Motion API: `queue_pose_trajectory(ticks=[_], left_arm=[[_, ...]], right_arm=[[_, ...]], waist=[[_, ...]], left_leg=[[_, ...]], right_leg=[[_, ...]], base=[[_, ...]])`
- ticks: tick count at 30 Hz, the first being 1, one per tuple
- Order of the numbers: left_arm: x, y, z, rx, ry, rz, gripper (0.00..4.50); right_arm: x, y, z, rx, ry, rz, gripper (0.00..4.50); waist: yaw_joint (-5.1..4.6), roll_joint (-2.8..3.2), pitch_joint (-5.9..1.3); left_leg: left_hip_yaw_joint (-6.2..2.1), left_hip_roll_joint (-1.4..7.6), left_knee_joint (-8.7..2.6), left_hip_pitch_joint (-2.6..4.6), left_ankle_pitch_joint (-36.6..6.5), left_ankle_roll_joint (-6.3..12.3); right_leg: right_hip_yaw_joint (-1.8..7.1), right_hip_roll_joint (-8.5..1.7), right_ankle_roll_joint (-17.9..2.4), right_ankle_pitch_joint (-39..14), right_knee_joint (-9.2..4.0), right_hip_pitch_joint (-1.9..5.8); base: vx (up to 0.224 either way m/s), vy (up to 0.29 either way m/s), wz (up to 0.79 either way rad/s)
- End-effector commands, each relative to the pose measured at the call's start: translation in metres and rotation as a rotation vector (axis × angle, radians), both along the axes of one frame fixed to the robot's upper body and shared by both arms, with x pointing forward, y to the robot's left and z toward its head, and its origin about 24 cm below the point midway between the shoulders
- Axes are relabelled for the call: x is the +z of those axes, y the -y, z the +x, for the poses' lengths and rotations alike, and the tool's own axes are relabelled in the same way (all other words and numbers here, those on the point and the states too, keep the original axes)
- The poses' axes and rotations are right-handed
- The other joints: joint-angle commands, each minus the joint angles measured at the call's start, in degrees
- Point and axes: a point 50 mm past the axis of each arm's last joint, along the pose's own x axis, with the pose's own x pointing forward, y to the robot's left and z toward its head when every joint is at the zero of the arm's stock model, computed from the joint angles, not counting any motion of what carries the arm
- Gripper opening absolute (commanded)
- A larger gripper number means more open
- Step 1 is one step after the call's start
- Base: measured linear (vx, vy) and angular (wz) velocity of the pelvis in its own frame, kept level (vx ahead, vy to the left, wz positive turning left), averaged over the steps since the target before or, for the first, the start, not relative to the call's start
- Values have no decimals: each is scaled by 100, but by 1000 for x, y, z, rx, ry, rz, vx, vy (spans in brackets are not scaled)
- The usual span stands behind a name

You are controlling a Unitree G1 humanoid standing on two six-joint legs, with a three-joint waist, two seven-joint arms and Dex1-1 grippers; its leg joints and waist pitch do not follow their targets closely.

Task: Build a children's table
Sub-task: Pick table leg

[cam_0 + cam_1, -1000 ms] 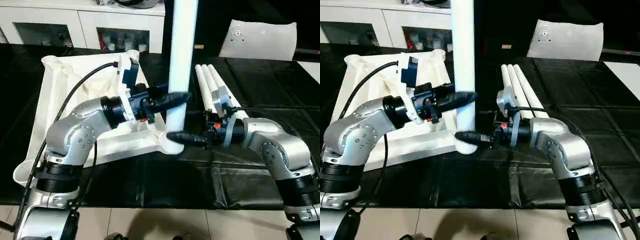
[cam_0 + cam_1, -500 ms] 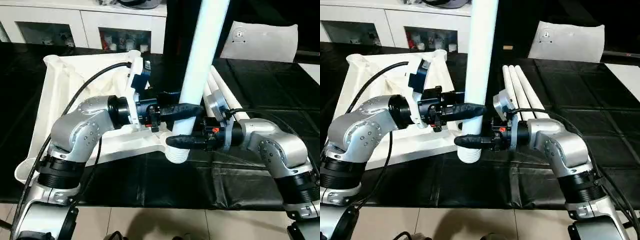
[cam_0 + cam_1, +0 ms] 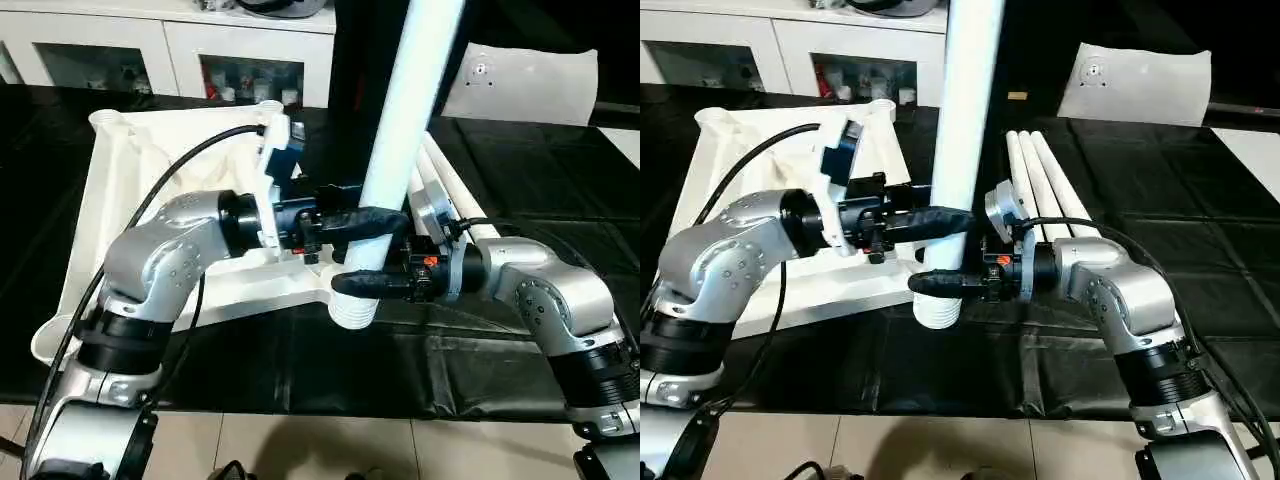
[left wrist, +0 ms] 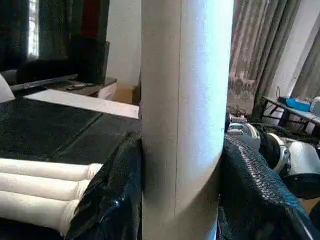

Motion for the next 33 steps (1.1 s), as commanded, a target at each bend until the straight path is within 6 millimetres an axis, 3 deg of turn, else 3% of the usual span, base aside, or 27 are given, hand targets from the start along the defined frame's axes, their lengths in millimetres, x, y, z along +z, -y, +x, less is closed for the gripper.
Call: queue_pose_trajectory(ticks=[1,2,4,10,12,13,14,16,20,22,24,25,26,28,29,32,33], left_arm=[[6,5,-2,-21,18,15,220],[6,5,-2,-21,18,15,241],[11,6,-5,-21,11,-35,257],[13,7,-3,27,-42,-105,301],[16,8,-1,84,-95,-193,321],[16,8,-1,96,-107,-213,321],[16,8,-1,96,-107,-213,336],[21,7,3,171,-139,-307,350],[25,-3,14,330,-158,-420,386],[22,-11,20,421,-162,-429,390],[15,-19,27,531,-152,-391,405],[10,-27,32,624,-144,-345,416],[5,-32,35,698,-135,-304,416],[0,-39,38,787,-123,-240,437],[0,-39,38,787,-123,-240,445],[-8,-37,37,840,-50,-85,450],[-11,-25,31,782,14,12,450]], right_arm=[[-1,-2,-1,10,-11,15,197],[-1,-2,-1,10,-11,15,197],[-4,-2,-2,-19,-12,37,196],[-7,-5,-3,-87,-4,89,193],[-10,-8,-2,-159,5,143,193],[-10,-9,-2,-174,4,154,193],[-10,-9,-2,-174,4,154,193],[-12,-11,0,-248,13,201,193],[-12,-11,7,-393,38,244,193],[-13,-11,11,-465,53,240,193],[-15,-11,15,-524,76,215,193],[-15,-12,17,-553,106,190,193],[-15,-12,18,-572,132,169,193],[-15,-14,19,-589,162,143,193],[-15,-14,19,-589,162,143,193],[-16,-18,19,-604,196,98,193],[-20,-22,20,-608,211,57,193]], waist=[[31,8,-447],[25,-3,-446],[45,42,-448],[75,14,-441],[67,100,-440],[92,173,-434],[79,106,-435],[87,149,-427],[65,117,-416],[41,137,-405],[21,180,-399],[16,174,-399],[18,221,-411],[6,187,-416],[2,210,-419],[-2,178,-425],[9,206,-413]], left_leg=[[4,245,-353,18,89,275],[9,243,-354,17,80,274],[-2,247,-355,23,47,252],[-1,243,-369,24,-92,174],[-3,252,-366,19,-200,70],[-25,237,-364,11,-250,35],[-19,234,-370,10,-328,27],[-22,218,-373,3,-355,40],[-27,209,-392,-1,-523,3],[-32,208,-401,4,-616,-51],[-48,212,-423,25,-745,-96],[-45,203,-423,32,-788,-97],[-60,228,-431,45,-813,-132],[-59,210,-430,20,-758,-112],[-65,218,-430,17,-694,-101],[-63,224,-433,14,-632,-63],[-66,235,-441,22,-659,-52]], right_leg=[[265,-433,-1430,-114,-325,413],[265,-425,-1430,-111,-335,408],[261,-426,-1480,-47,-326,404],[258,-420,-1449,-209,-353,412],[264,-431,-1458,-218,-368,408],[253,-435,-1468,-249,-365,405],[248,-424,-1475,-267,-391,415],[250,-412,-1447,-358,-407,418],[235,-390,-1224,-881,-471,414],[231,-388,-1082,-1148,-501,389],[223,-370,-903,-1388,-534,354],[222,-363,-881,-1414,-535,357],[225,-374,-865,-1325,-523,343],[225,-368,-868,-1154,-502,370],[229,-374,-886,-1022,-488,362],[233,-373,-942,-869,-473,359],[237,-390,-969,-903,-467,343]], base=[[0,0,0],[0,0,0],[0,0,0],[0,0,0],[0,0,0],[0,0,0],[0,0,0],[0,0,0],[0,0,0],[0,0,0],[0,0,0],[0,0,0],[0,0,0],[0,0,0],[0,0,0],[0,0,0],[0,0,0]])
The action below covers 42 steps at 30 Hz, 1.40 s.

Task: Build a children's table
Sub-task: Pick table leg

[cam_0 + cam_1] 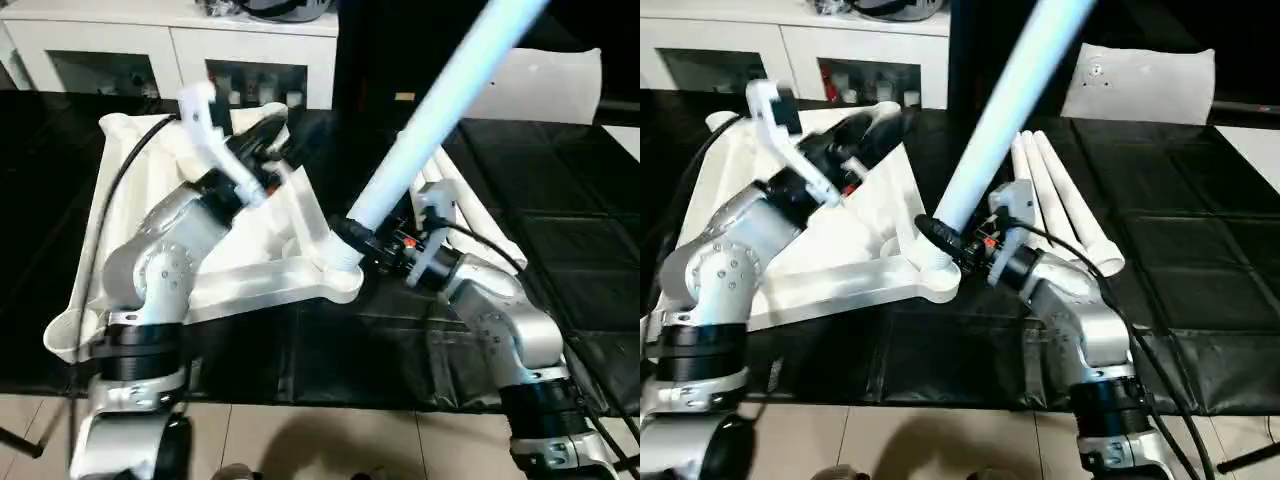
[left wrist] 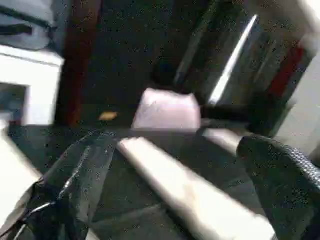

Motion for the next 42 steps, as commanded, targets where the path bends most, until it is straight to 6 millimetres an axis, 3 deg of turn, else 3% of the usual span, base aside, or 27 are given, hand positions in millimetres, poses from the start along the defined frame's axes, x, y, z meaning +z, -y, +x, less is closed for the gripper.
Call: queue_pose_trajectory(ticks=[1,4,8,12,13,14,15,17,19,20,21,22,24,25,26,29,33,34,38,40,42], left_arm=[[1,27,-11,-109,55,123,450],[4,37,-16,-170,87,137,450],[4,45,-23,-266,119,174,450],[2,45,-28,-308,124,190,450],[1,43,-27,-298,120,192,450],[-1,36,-23,-244,99,197,450],[-4,30,-19,-204,79,203,450],[-5,27,-18,-189,70,208,450],[-19,9,-13,-142,41,318,450],[-19,9,-13,-142,41,318,450],[-29,-1,-15,-150,27,411,450],[-36,-6,-17,-166,7,451,450],[-52,-16,-24,-227,-55,512,450],[-59,-19,-27,-260,-85,536,450],[-67,-22,-32,-301,-102,568,450],[-84,-29,-42,-379,-176,607,450],[-96,-36,-44,-405,-181,638,450],[-100,-38,-43,-407,-176,654,423],[-106,-40,-40,-435,-165,674,416],[-106,-41,-36,-452,-170,671,376],[-105,-41,-33,-463,-165,672,373]], right_arm=[[-1,-5,4,-29,27,-68,193],[-3,-5,5,-37,28,-87,193],[-5,-5,5,-41,32,-96,192],[-7,-4,6,-61,33,-101,191],[-6,-3,6,-73,34,-99,191],[-5,0,8,-113,41,-89,191],[-4,2,9,-141,42,-81,191],[-4,3,10,-152,42,-77,191],[-3,10,11,-214,36,-60,191],[-3,10,11,-214,36,-60,191],[-3,14,10,-238,27,-58,191],[-3,17,9,-250,20,-56,191],[-5,22,7,-277,-15,-63,191],[-7,24,6,-293,-27,-71,191],[-8,26,5,-304,-31,-78,191],[-9,26,2,-306,-35,-65,191],[-11,26,0,-314,-21,-83,191],[-11,25,-1,-315,-27,-79,191],[-13,20,-7,-242,-105,-81,191],[-12,18,-8,-233,-109,-84,191],[-11,18,-8,-232,-115,-78,191]], waist=[[-10,89,-419],[-3,98,-412],[-29,75,-404],[-95,139,-402],[-105,167,-402],[-119,152,-405],[-122,191,-403],[-133,165,-403],[-136,188,-404],[-128,194,-404],[-145,177,-399],[-147,198,-406],[-154,127,-413],[-136,160,-415],[-138,141,-409],[-138,169,-398],[-149,179,-371],[-148,178,-374],[-153,165,-385],[-145,184,-387],[-140,171,-390]], left_leg=[[-27,240,-444,21,-721,-25],[-8,236,-438,44,-824,-71],[-9,220,-450,2,-877,-65],[-22,215,-449,0,-994,-91],[-22,218,-449,6,-1004,-95],[-18,214,-443,7,-1016,-94],[-21,206,-443,8,-1006,-95],[-14,204,-441,4,-1006,-93],[-12,179,-442,13,-1071,-79],[-23,187,-451,17,-1078,-78],[-31,188,-468,-7,-1050,-65],[-25,189,-463,2,-1061,-75],[-1,199,-460,13,-909,-64],[-15,208,-468,19,-873,-73],[2,212,-470,31,-845,-60],[8,216,-485,44,-996,-86],[2,216,-511,40,-1243,-135],[-6,212,-516,35,-1244,-136],[-9,218,-518,39,-1224,-132],[-7,214,-516,49,-1195,-146],[-9,225,-515,46,-1154,-157]], right_leg=[[254,-398,-995,-991,-436,337],[261,-397,-1108,-1007,-446,311],[267,-396,-1041,-1021,-445,351],[260,-393,-1041,-1148,-454,348],[259,-390,-1054,-1129,-460,339],[259,-380,-1074,-1081,-458,341],[259,-374,-1094,-1049,-453,338],[260,-370,-1099,-1033,-457,342],[257,-353,-1014,-1193,-474,337],[255,-361,-986,-1239,-479,334],[254,-357,-918,-1321,-491,342],[260,-361,-893,-1366,-480,334],[275,-360,-897,-1311,-475,321],[272,-371,-926,-1254,-447,315],[277,-357,-953,-1181,-445,292],[280,-374,-1012,-1250,-455,276],[292,-377,-903,-1553,-496,263],[289,-382,-884,-1583,-505,275],[301,-385,-843,-1566,-499,281],[301,-389,-856,-1526,-498,264],[304,-403,-917,-1425,-483,274]], base=[[0,0,0],[0,0,0],[0,0,0],[0,0,0],[0,0,0],[0,0,0],[0,0,0],[0,0,0],[0,0,0],[0,0,0],[0,0,0],[0,0,0],[0,0,0],[0,0,0],[0,0,0],[0,0,0],[0,0,0],[0,0,0],[0,0,0],[0,0,0],[0,0,0]])
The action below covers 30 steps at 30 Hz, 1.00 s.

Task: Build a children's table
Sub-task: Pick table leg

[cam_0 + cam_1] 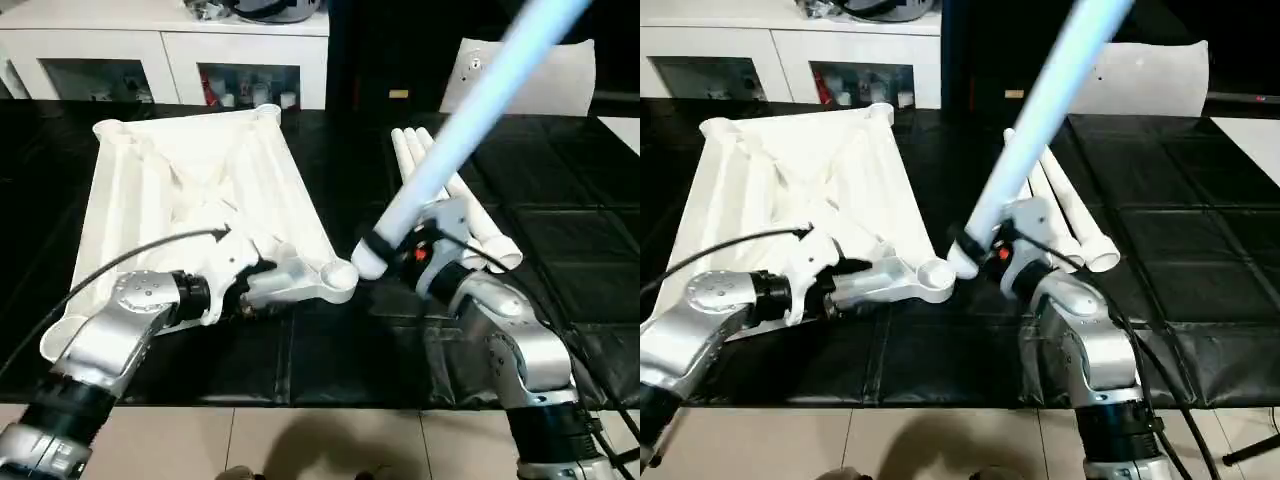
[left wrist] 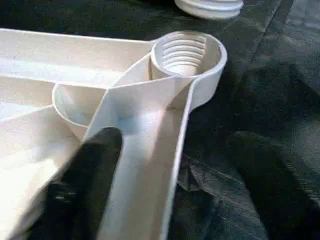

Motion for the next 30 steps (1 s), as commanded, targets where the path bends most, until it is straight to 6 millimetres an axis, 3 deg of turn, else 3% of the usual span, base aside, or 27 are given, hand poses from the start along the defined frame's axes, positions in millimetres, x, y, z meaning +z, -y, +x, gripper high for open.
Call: queue_pose_trajectory(ticks=[1,4,7,12,15,22,29,30], left_arm=[[5,1,6,-31,19,12,374],[2,-1,14,-79,0,17,330],[-1,-1,17,-95,-20,31,330],[-5,1,20,-116,-63,31,279],[-7,2,21,-143,-79,45,252],[-13,0,25,-89,-94,67,192],[-13,-3,26,-92,-92,60,141],[-14,-3,26,-100,-93,63,113]], right_arm=[[8,-1,-1,19,13,11,191],[6,-3,-3,42,-16,-10,191],[5,-2,-4,34,-27,-9,191],[7,-1,-6,51,1,-9,191],[8,-1,-6,52,3,-12,191],[4,-2,-8,65,-1,-20,191],[6,-4,-6,79,12,-27,191],[7,-4,-6,84,17,-33,191]], waist=[[-21,39,-380],[3,45,-380],[1,42,-390],[6,58,-391],[10,40,-382],[26,-63,-370],[26,-68,-356],[25,-63,-365]], left_leg=[[-16,219,-493,39,-1135,-141],[-10,193,-487,42,-1043,-125],[-19,209,-486,31,-990,-160],[-15,227,-483,41,-1016,-160],[-15,223,-487,38,-1052,-152],[-12,248,-495,27,-1000,-86],[-15,245,-502,27,-1048,-77],[-16,252,-502,31,-1028,-82]], right_leg=[[296,-399,-945,-1383,-477,286],[294,-393,-911,-1389,-499,292],[297,-415,-922,-1249,-468,311],[299,-433,-1048,-1199,-462,309],[301,-441,-1029,-1332,-477,314],[299,-465,-976,-1501,-482,305],[303,-468,-880,-1770,-512,284],[306,-468,-902,-1664,-499,286]], base=[[0,0,0],[0,0,0],[0,0,0],[0,0,0],[0,0,0],[0,0,0],[0,0,0],[0,0,0]])
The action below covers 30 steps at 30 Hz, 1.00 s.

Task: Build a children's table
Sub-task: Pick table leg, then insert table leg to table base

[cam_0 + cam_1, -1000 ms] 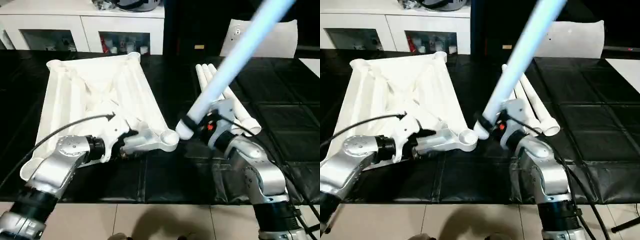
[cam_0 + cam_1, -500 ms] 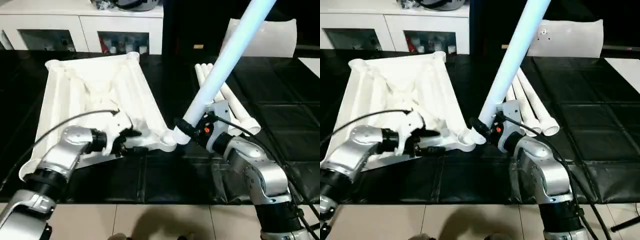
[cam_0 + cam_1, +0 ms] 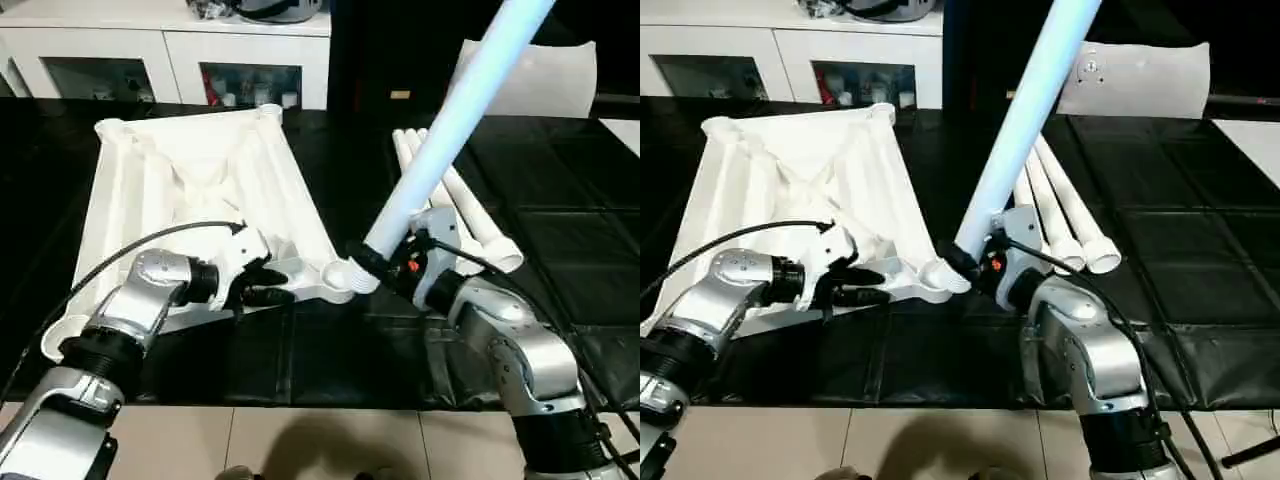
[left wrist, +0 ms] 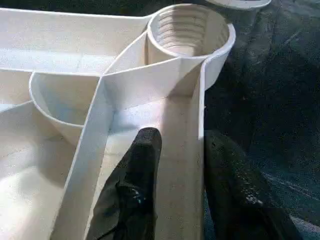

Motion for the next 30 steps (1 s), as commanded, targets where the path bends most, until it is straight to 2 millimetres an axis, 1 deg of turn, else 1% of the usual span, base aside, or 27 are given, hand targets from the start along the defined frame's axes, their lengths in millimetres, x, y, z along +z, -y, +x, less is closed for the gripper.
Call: queue_pose_trajectory(ticks=[1,2,3,4,6,9,13,15,18,20,22,23,24,25,26,27,28,29,30], left_arm=[[-2,-2,0,-8,-7,22,113],[-2,-2,0,-16,-5,23,111],[-1,-1,-1,-31,-3,25,90],[0,0,-2,-48,3,32,90],[2,1,-2,-69,10,42,65],[2,2,-5,-113,14,81,53],[5,3,-3,-107,11,88,14],[6,2,-2,-110,24,99,4],[5,0,-3,-134,46,119,0],[5,0,-4,-139,56,120,0],[6,0,-7,-150,85,92,0],[6,1,-7,-150,87,90,0],[6,1,-8,-158,93,85,0],[6,1,-9,-164,95,84,0],[6,2,-10,-178,77,65,0],[8,4,-11,-204,53,34,0],[8,5,-11,-210,53,27,0],[9,6,-11,-217,53,19,0],[9,7,-12,-227,52,3,0]], right_arm=[[7,1,3,10,36,-18,191],[7,1,3,13,37,-21,191],[7,1,3,21,42,-34,191],[8,1,3,25,44,-37,191],[8,1,3,28,46,-37,191],[9,0,5,32,52,-43,191],[11,-4,8,40,67,-65,191],[12,-7,10,45,81,-72,191],[15,-16,13,94,91,-89,191],[15,-18,14,105,88,-94,191],[14,-20,16,130,69,-97,191],[14,-20,16,132,68,-97,191],[14,-20,17,140,59,-92,191],[13,-21,17,145,47,-84,191],[12,-21,17,158,34,-75,191],[10,-22,16,180,24,-65,191],[9,-22,16,185,24,-66,191],[9,-23,16,191,24,-66,191],[7,-22,15,202,15,-72,191]], waist=[[1,-36,-362],[3,-35,-365],[1,-30,-361],[3,-30,-368],[0,-36,-364],[2,-35,-363],[-15,-32,-359],[-5,-13,-366],[-20,-18,-370],[-22,-21,-369],[-15,-43,-372],[-16,-43,-377],[-10,-30,-382],[-17,-34,-375],[-22,-65,-372],[-5,-72,-376],[-1,-64,-374],[1,-76,-373],[-1,-102,-372]], left_leg=[[-18,255,-492,28,-1014,-74],[-16,249,-489,27,-977,-65],[-16,252,-490,25,-972,-59],[-12,245,-482,23,-933,-48],[-10,247,-482,21,-936,-38],[-16,254,-486,20,-946,-37],[-12,250,-485,27,-958,-67],[-15,252,-482,27,-940,-73],[-16,253,-485,26,-921,-62],[-13,250,-483,26,-957,-64],[-11,259,-484,29,-919,-72],[-14,258,-479,25,-918,-69],[-16,268,-479,29,-880,-64],[-12,266,-483,27,-868,-58],[-5,263,-483,31,-876,-47],[0,260,-478,32,-828,-15],[2,264,-476,38,-825,-13],[4,267,-476,38,-810,-9],[8,270,-478,37,-786,-1]], right_leg=[[306,-460,-943,-1587,-494,284],[304,-459,-963,-1516,-488,293],[305,-461,-980,-1486,-487,295],[305,-464,-981,-1443,-483,304],[305,-462,-982,-1457,-486,299],[305,-467,-961,-1538,-489,298],[301,-466,-988,-1566,-487,288],[303,-464,-991,-1532,-482,290],[299,-451,-1047,-1341,-471,300],[299,-454,-1063,-1353,-467,302],[302,-459,-1074,-1310,-459,302],[302,-464,-1092,-1282,-451,310],[304,-469,-1115,-1189,-440,310],[305,-459,-1124,-1150,-441,303],[302,-454,-1131,-1146,-448,301],[305,-474,-1152,-1147,-438,310],[305,-476,-1153,-1159,-444,304],[306,-470,-1157,-1137,-441,305],[305,-471,-1160,-1118,-441,306]], base=[[0,0,0],[0,0,0],[0,0,0],[0,0,0],[0,0,0],[0,0,0],[0,0,0],[0,0,0],[0,0,0],[0,0,0],[0,0,0],[0,0,0],[0,0,0],[0,0,0],[0,0,0],[0,0,0],[0,0,0],[0,0,0],[0,0,0]])
